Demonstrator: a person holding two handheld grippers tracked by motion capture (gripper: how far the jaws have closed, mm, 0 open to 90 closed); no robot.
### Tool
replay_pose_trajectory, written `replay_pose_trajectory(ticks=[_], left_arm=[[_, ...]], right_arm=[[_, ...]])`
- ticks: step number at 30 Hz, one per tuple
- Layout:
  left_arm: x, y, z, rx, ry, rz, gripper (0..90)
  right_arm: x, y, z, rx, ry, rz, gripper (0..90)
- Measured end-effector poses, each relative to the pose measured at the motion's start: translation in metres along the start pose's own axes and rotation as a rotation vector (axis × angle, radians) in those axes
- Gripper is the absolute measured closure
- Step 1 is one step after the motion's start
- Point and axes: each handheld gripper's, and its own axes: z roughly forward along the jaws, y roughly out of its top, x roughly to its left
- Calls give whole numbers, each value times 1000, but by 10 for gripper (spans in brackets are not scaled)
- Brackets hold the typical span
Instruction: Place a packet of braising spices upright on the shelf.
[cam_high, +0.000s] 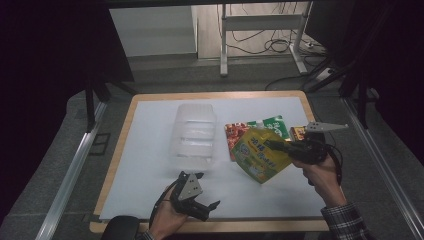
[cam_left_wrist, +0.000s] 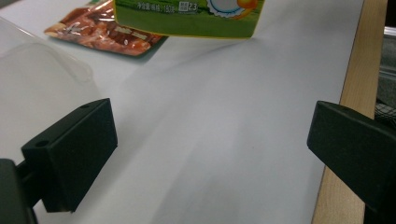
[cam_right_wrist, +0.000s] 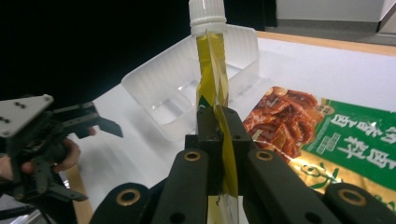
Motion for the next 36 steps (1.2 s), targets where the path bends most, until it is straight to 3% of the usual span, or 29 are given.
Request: replay_pose_trajectory(ticks=[4, 9, 14, 16, 20, 27, 36], left_arm=[[1, -2, -4, -22, -3, -25, 0], [1, -2, -11, -77, -51, -50, 0], [-2, -3, -13, -61, -50, -38, 0], [-3, -4, -14, -50, -26, -39, 0], [0, -7, -16, -57, -23, -46, 0], [1, -9, -21, -63, -14, -53, 0], [-2, -12, -22, -34, 3, -39, 0]], right_arm=[[-2, 10, 4, -1, -9, -12, 883], [-5, 23, 13, 2, -20, -29, 883], [-9, 33, 20, 9, -10, -49, 883], [-12, 40, 26, 24, 17, -56, 883], [-15, 48, 35, 56, 44, -69, 883], [-19, 61, 51, 63, 56, -91, 883], [-23, 80, 71, 75, 62, -121, 883]])
